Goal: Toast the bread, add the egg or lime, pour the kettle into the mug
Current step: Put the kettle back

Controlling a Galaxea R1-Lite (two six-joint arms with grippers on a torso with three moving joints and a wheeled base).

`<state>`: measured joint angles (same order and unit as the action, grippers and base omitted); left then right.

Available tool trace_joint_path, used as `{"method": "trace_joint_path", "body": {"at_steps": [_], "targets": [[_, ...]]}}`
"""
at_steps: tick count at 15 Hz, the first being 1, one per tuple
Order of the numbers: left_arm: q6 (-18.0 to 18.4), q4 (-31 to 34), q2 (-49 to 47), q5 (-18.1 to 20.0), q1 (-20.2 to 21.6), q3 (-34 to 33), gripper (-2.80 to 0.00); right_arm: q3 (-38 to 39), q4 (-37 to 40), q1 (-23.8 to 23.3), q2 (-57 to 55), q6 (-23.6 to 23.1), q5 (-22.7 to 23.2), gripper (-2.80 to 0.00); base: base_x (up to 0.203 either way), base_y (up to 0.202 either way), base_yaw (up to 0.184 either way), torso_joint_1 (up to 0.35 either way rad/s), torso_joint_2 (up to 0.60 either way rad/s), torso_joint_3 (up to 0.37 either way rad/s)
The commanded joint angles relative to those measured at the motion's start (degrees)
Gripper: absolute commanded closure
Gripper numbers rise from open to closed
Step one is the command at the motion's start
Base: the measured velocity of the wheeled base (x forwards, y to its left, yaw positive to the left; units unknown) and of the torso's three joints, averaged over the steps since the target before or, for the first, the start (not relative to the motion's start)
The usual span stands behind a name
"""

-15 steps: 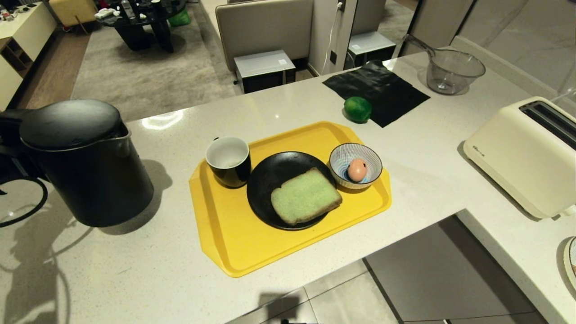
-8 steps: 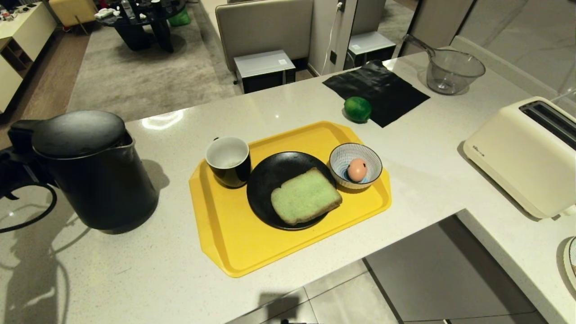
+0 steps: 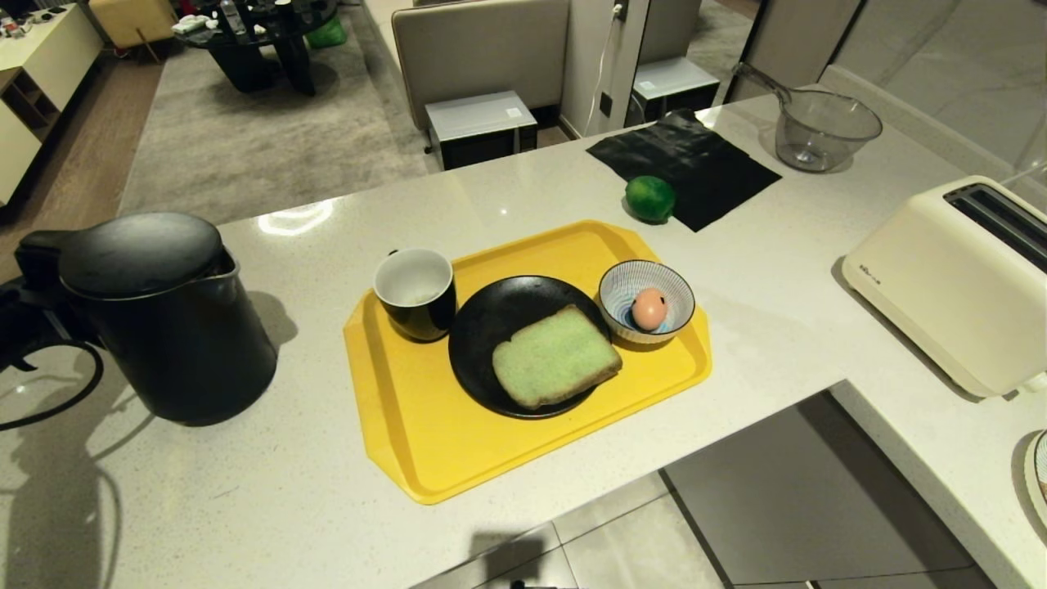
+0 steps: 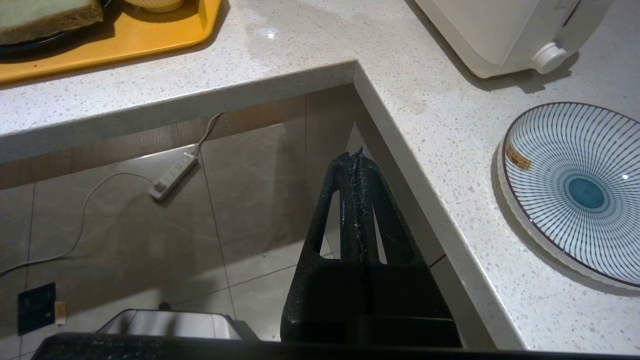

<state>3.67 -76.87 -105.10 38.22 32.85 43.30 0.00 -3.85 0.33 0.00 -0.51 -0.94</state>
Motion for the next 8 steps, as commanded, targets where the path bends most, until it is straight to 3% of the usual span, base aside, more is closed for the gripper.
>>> {"method": "trace_joint_path", "body": {"at_steps": [1,8], "targets": [[-0.05,-1.77,-1.74,0.19,0.34,0.03,0.00,1.49,-0.01,0.02,-0.09,-0.02,-0.02,0.00,0.000,0.000,0.000,0.000,0.00,0.000],[-0.77,-4.87,-3.29,1.42,1.69,0.03,0.00,1.49,-0.01,0.02,-0.09,-0.02,-0.02,0.00,0.000,0.000,0.000,0.000,0.00,0.000]]}}
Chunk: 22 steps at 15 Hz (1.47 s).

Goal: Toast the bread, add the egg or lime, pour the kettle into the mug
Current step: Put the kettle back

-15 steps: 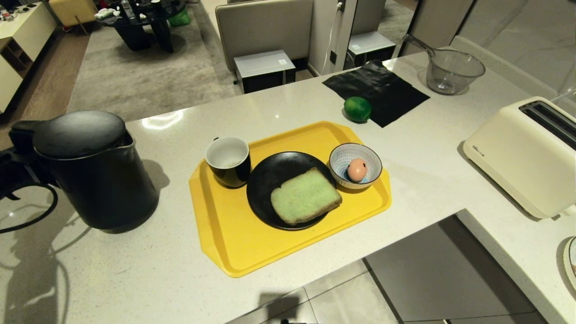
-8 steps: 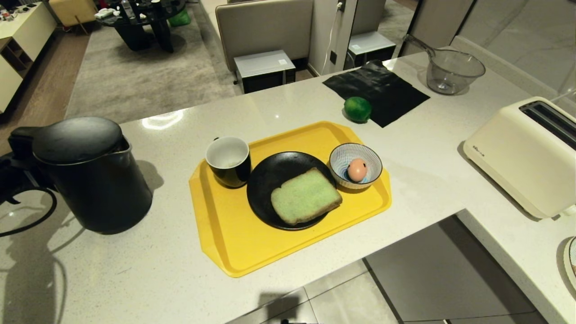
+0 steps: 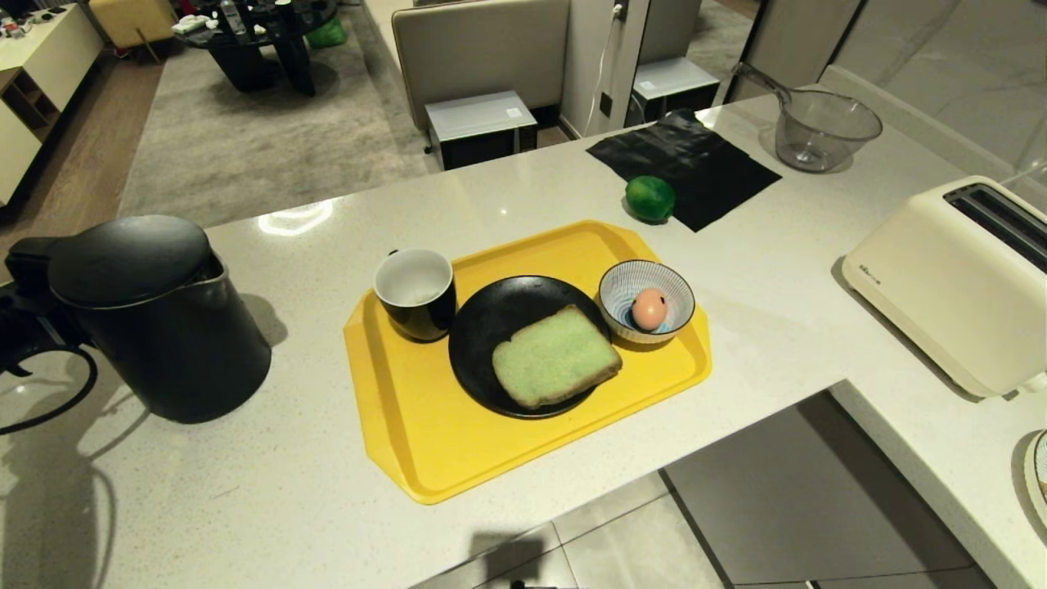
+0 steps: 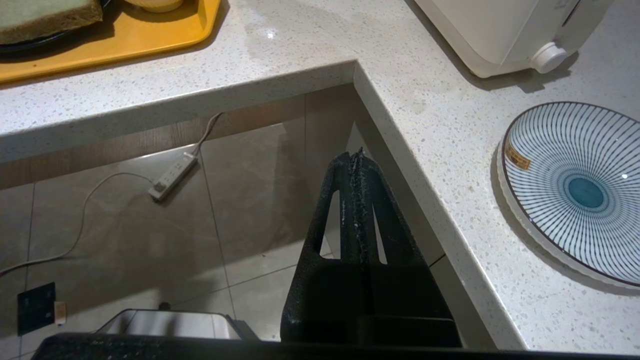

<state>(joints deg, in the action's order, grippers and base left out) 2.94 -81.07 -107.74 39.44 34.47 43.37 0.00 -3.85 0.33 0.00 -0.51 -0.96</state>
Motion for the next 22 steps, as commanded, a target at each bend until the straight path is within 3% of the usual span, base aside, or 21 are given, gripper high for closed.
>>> {"method": "trace_joint_path", "body": {"at_steps": [1,8,9,14,22], "targets": [[-0.21,-0.76,-0.72,0.20,0.07,0.04,0.00,1.49,-0.01,0.02,-0.09,-0.02,0.00,0.00,0.000,0.000,0.000,0.000,0.00,0.000],[-1.01,-0.94,-0.63,0.46,0.15,-0.15,0.00,1.49,-0.01,0.02,-0.09,-0.02,0.00,0.00,0.000,0.000,0.000,0.000,0.00,0.000],[-1.08,-0.94,-0.54,0.46,0.15,-0.21,-2.80,1.49,-0.01,0.02,-0.09,-0.02,0.00,0.00,0.000,0.000,0.000,0.000,0.00,0.000],[-1.09,-0.85,-0.63,0.46,0.54,-1.11,-2.80,1.49,-0.01,0.02,-0.09,-0.02,0.00,0.00,0.000,0.000,0.000,0.000,0.00,0.000],[-0.92,-0.77,2.81,0.46,1.82,-9.75,-2.80,1.49,-0.01,0.02,-0.09,0.07,0.00,0.00,0.000,0.000,0.000,0.000,0.00,0.000]]}}
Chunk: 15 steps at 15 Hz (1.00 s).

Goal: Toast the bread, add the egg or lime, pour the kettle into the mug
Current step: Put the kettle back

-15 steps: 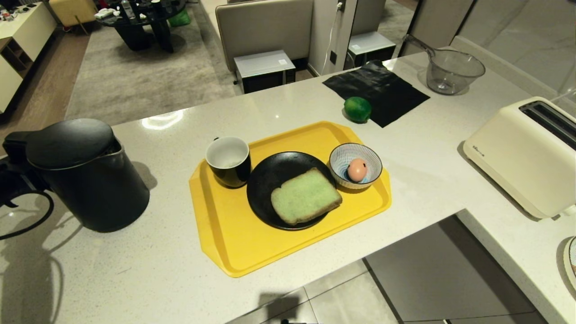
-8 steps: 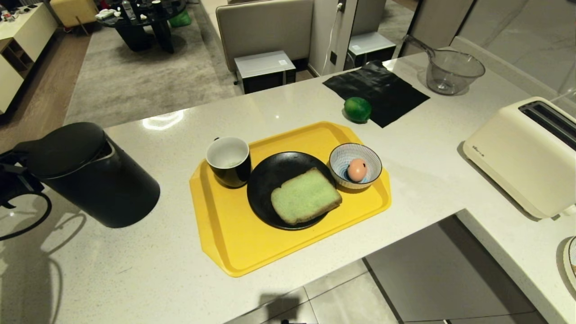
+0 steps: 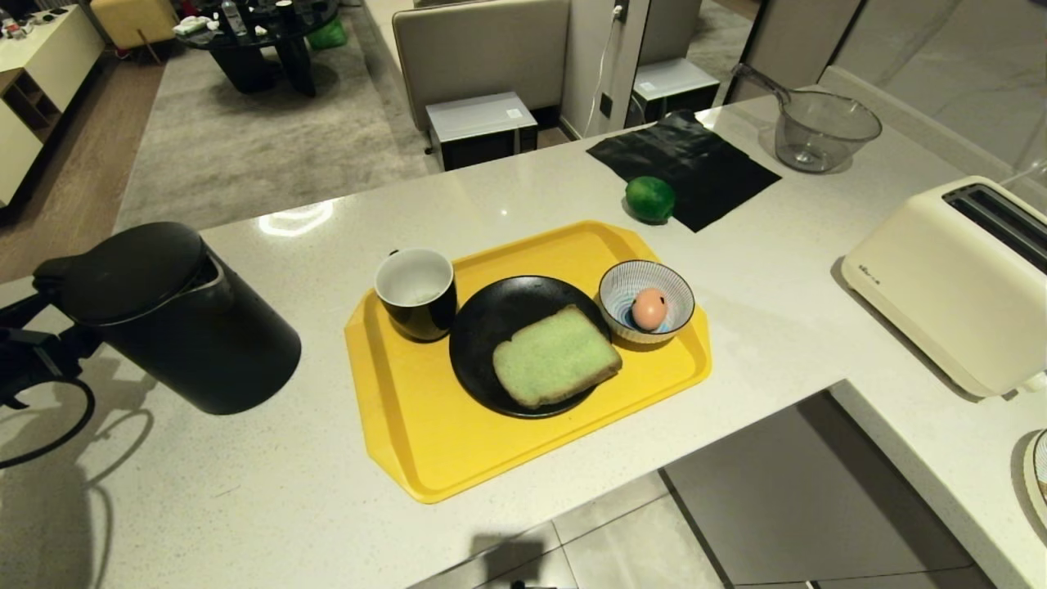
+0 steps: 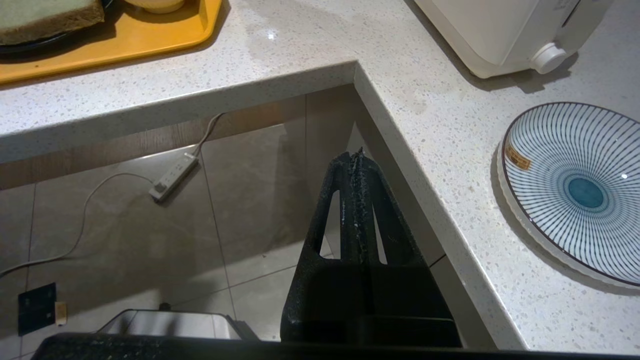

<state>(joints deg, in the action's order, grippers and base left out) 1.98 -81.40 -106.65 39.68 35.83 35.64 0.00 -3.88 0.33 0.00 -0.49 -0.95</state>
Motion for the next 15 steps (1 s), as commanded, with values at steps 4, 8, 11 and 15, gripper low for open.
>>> {"method": "trace_joint_path", "body": {"at_steps": [4,8,11,15], "targets": [[-0.67,-0.43,7.09,0.22,2.66,-7.61,-2.80,1.49,0.01,0.02,-0.09,-0.04,-0.01,0.00,0.000,0.000,0.000,0.000,0.00,0.000],[-4.47,-0.29,11.49,0.06,3.59,-8.76,-2.80,1.49,-0.08,0.02,-0.09,-0.04,-0.01,0.00,0.000,0.000,0.000,0.000,0.00,0.000],[-7.98,-0.08,16.77,-0.03,3.45,-9.58,-2.80,1.49,0.01,0.02,-0.09,-0.04,-0.01,0.00,0.000,0.000,0.000,0.000,0.00,0.000],[-10.66,1.69,25.15,-0.04,2.43,-9.90,-2.80,1.49,0.01,0.02,-0.09,-0.04,-0.01,0.00,0.000,0.000,0.000,0.000,0.00,0.000]]}}
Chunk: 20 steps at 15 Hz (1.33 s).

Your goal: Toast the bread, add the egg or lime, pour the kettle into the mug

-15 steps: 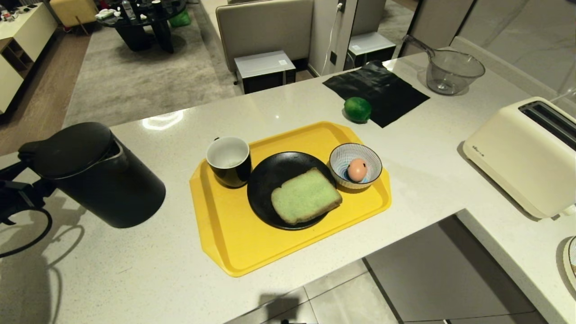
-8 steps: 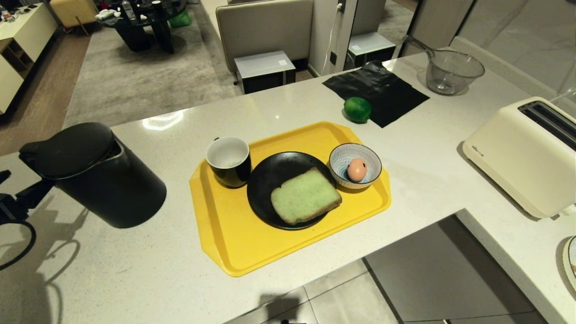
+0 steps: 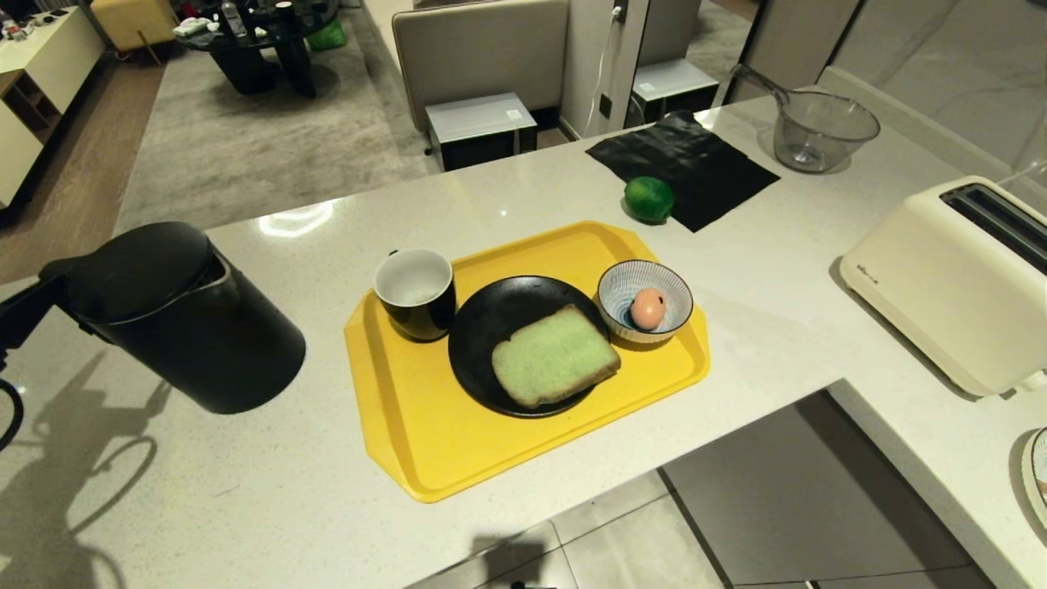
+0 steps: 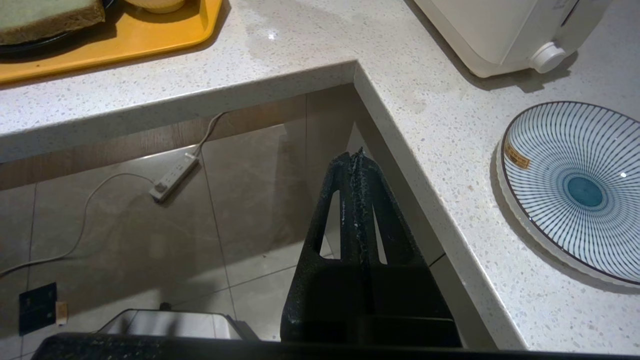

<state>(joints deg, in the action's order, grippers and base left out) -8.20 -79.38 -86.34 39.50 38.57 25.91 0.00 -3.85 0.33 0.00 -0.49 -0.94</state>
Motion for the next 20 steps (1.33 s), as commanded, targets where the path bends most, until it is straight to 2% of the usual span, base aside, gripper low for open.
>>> {"method": "trace_joint_path", "body": {"at_steps": [1,7,10,13,17,19,20], "targets": [[-1.17,-0.21,6.36,0.19,-0.48,-0.28,0.00,1.49,-0.10,0.02,-0.09,-0.04,-0.03,0.00,0.000,0.000,0.000,0.000,0.00,0.000],[-5.18,-0.32,12.66,0.15,-1.80,0.10,0.00,1.49,-0.01,0.02,-0.09,-0.04,-0.03,0.00,0.000,0.000,0.000,0.000,0.00,0.000],[-7.16,3.35,17.55,-0.31,-9.31,0.16,0.00,1.49,-0.01,0.02,-0.09,-0.04,-0.03,0.00,0.000,0.000,0.000,0.000,0.00,0.000],[-7.31,12.06,24.54,-3.87,-18.59,2.36,0.00,1.49,-0.04,0.02,-0.09,-0.04,-0.03,0.00,0.000,0.000,0.000,0.000,0.00,0.000],[-7.02,29.72,37.76,-10.00,-25.94,8.73,0.00,1.49,-0.01,0.02,-0.09,-0.04,-0.03,0.00,0.000,0.000,0.000,0.000,0.00,0.000],[-4.83,39.76,43.46,-15.37,-30.19,11.83,0.00,1.49,-0.04,0.02,-0.09,-0.04,-0.03,0.00,0.000,0.000,0.000,0.000,0.00,0.000],[-2.33,43.66,45.70,-18.31,-31.75,12.54,0.00,1.49,-0.10,0.02,-0.09,-0.04,-0.03,0.00,0.000,0.000,0.000,0.000,0.00,0.000]]}}
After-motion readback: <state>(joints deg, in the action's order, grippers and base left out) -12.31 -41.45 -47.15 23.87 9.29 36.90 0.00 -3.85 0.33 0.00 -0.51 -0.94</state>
